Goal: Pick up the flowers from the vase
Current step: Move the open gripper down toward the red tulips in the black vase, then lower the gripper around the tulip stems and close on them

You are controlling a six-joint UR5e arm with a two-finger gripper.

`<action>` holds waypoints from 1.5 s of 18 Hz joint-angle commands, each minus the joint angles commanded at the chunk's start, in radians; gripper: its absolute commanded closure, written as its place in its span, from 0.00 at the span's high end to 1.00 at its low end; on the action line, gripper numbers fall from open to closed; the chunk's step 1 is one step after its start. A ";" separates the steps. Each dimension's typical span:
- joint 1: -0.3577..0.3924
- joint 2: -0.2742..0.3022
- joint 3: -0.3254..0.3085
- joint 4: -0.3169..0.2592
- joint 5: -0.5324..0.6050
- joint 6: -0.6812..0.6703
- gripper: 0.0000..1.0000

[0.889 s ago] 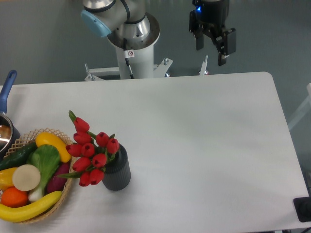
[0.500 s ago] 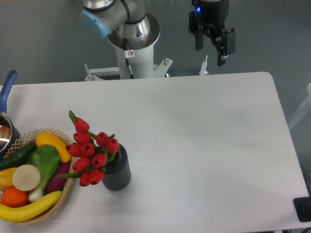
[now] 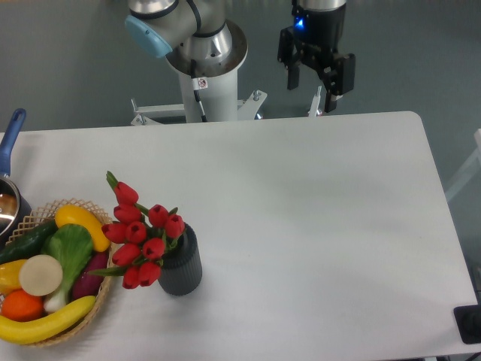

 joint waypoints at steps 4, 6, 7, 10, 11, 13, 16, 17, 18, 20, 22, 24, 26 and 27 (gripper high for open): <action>-0.011 0.008 -0.044 0.002 -0.173 -0.170 1.00; -0.014 0.008 -0.060 0.003 -0.256 -0.247 1.00; -0.023 0.008 -0.066 0.003 -0.293 -0.261 1.00; -0.048 0.008 -0.101 0.018 -0.345 -0.264 1.00; -0.061 0.008 -0.117 0.032 -0.354 -0.264 1.00; -0.092 0.002 -0.161 0.083 -0.381 -0.262 1.00; -0.127 -0.026 -0.236 0.242 -0.419 -0.261 1.00; -0.140 -0.041 -0.247 0.288 -0.436 -0.259 1.00; -0.152 -0.055 -0.255 0.313 -0.451 -0.259 1.00; -0.170 -0.090 -0.250 0.327 -0.466 -0.264 1.00; -0.186 -0.124 -0.238 0.327 -0.500 -0.284 1.00; -0.189 -0.155 -0.226 0.362 -0.545 -0.340 1.00; -0.204 -0.198 -0.221 0.422 -0.574 -0.359 1.00; -0.216 -0.216 -0.212 0.434 -0.589 -0.361 1.00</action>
